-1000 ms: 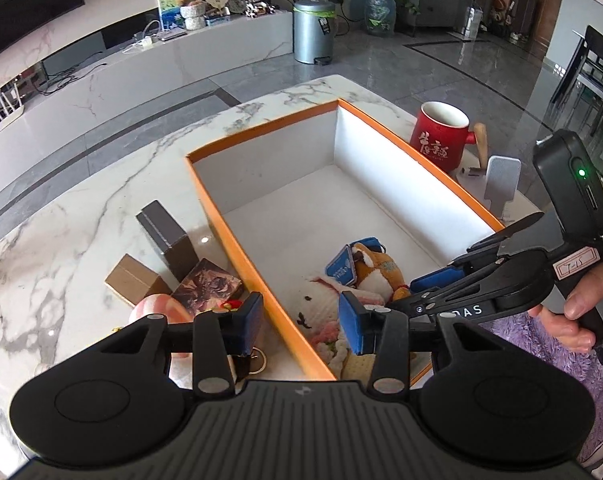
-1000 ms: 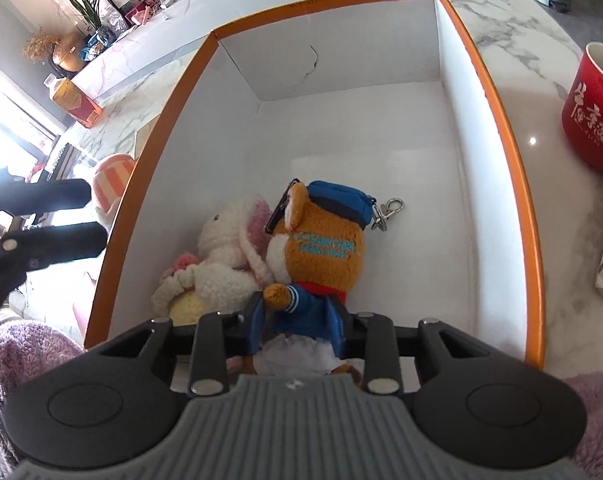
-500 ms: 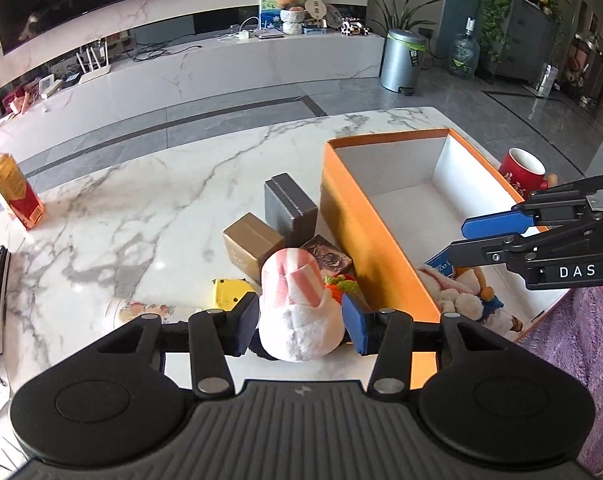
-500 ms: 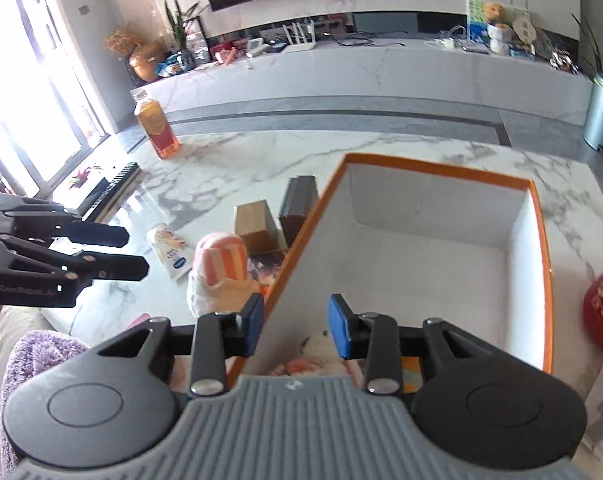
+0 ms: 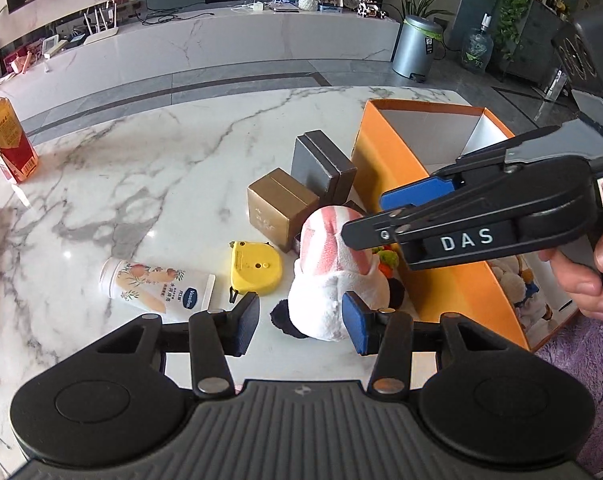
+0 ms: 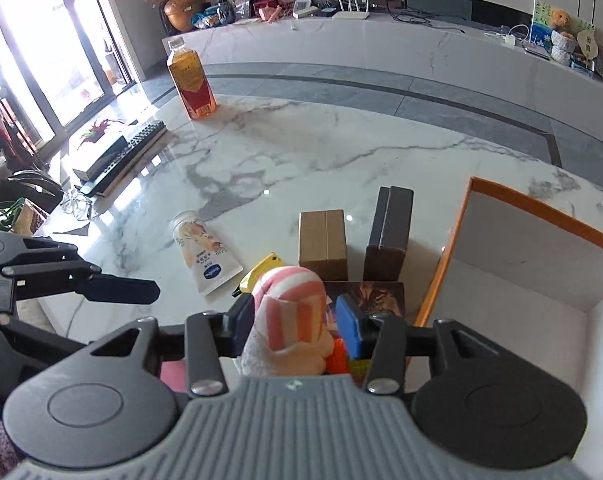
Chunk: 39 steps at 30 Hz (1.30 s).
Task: Organize objects
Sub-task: 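Grasp the white plush with pink-striped body using the left tool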
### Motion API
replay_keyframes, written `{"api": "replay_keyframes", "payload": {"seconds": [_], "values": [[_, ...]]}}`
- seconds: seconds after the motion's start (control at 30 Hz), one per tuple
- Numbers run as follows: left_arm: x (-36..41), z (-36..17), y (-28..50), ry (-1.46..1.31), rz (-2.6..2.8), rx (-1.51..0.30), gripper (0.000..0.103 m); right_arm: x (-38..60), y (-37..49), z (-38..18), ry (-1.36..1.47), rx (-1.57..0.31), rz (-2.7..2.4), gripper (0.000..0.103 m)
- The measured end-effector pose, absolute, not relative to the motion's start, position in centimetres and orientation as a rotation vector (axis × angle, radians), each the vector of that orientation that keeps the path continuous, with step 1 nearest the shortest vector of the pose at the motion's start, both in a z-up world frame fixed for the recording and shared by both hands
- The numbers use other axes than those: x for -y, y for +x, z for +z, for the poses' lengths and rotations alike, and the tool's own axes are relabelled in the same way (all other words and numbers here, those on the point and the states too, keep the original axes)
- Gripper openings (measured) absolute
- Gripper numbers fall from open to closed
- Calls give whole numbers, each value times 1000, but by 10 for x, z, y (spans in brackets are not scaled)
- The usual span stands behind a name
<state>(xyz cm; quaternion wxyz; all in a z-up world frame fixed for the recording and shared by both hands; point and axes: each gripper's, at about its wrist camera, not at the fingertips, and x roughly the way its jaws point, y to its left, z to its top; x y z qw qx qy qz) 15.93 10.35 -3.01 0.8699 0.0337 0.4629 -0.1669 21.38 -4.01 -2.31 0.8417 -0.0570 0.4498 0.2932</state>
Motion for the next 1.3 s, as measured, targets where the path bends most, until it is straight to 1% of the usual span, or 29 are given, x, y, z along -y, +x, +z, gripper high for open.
{"api": "replay_keyframes", "payload": {"seconds": [0.07,0.1,0.13,0.2,0.27,0.3,0.33,0.47,0.73,0.83,0.93,1.1,1.3], "values": [[-104,-36,165,60,-361,-979,54,33,222,-29,-105,-976,624,48],[-105,-39,167,56,-366,-984,54,31,225,-32,-100,-985,622,52],[-105,-41,168,54,-370,-987,54,29,228,-34,-97,-991,617,60],[-107,-45,171,49,-377,-994,54,23,234,-40,-95,-1005,607,68],[-108,-47,172,49,-379,-999,54,20,237,-46,-91,-1028,601,67],[-109,-47,172,49,-378,-1000,54,19,238,-48,-87,-1038,601,62],[-111,-47,171,51,-377,-1002,54,18,238,-50,-86,-1042,605,54],[-117,-45,168,60,-345,-1017,54,16,226,-46,-112,-1013,621,53],[-130,-42,149,32,-276,-1065,54,22,169,-44,-212,-985,675,53],[-127,-39,142,-20,-296,-1081,54,26,149,-43,-246,-1008,710,56],[-121,-36,136,-49,-311,-1085,54,28,132,-46,-276,-1024,727,55],[-119,-25,132,-42,-269,-1058,54,25,125,-45,-314,-943,732,51],[-135,-11,134,-86,-182,-1012,54,3,137,-40,-347,-759,703,51]]}}
